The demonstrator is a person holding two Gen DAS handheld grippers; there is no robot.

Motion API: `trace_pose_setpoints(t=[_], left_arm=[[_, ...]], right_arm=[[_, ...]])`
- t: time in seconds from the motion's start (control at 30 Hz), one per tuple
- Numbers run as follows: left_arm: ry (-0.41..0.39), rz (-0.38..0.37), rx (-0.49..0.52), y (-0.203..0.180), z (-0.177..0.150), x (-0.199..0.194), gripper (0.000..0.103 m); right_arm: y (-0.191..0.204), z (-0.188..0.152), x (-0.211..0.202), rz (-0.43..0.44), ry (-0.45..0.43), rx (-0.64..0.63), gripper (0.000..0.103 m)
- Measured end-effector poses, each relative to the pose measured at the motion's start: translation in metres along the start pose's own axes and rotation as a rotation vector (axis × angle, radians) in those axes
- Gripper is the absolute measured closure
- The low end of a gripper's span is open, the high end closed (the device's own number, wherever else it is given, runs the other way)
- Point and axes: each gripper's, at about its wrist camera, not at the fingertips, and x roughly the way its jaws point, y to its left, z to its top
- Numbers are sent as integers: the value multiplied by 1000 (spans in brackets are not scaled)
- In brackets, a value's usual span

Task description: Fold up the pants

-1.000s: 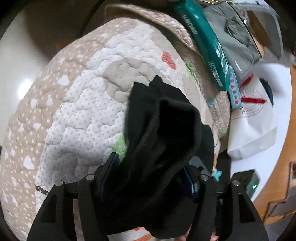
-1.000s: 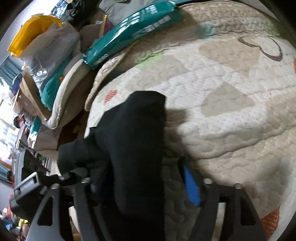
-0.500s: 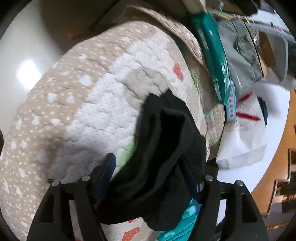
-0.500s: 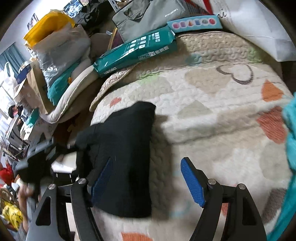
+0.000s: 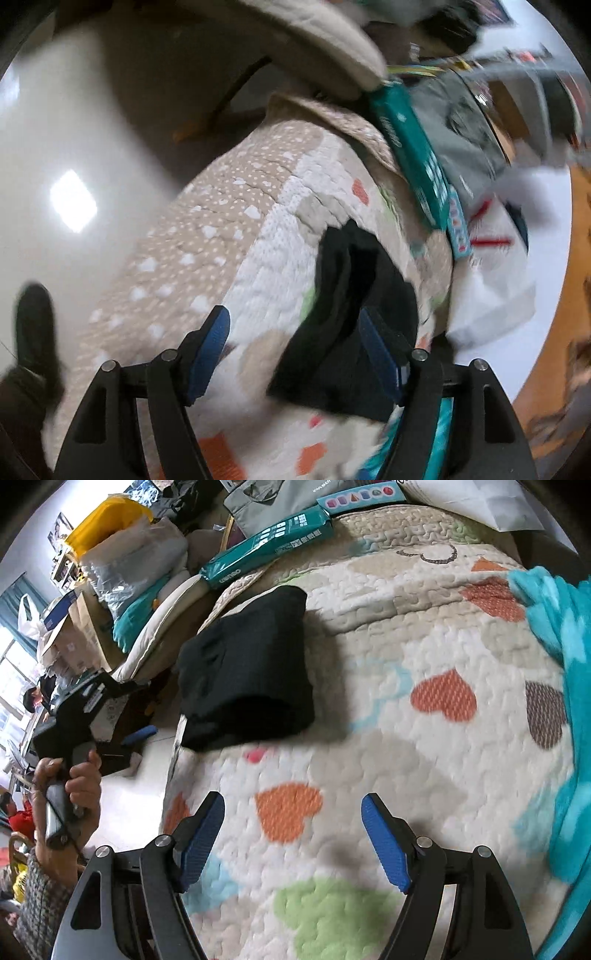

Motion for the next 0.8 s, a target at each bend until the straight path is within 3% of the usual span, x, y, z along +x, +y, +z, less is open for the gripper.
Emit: trace_pose_setpoints(t=[0.27,0.37,0.63,0.73,0.8], left_arm=[[-234,243,392,-23,-98,-57,31],[-345,311,487,-26,-135,-78,23],[-697,415,555,-24,-201,-136,1],[-771,447,533,-19,-213,-146,0],[-773,467,540,-18,-216,-147,0]], right_arm=[[22,-45,-13,-105,-67,-123,18],[24,-55,-15,-129,-78,-130,18],[36,-71,-31,-166,-147,-171,18],[41,-77,-34,-164,-152,-190,17],[44,-80,-34,-161,-150,-200,16]])
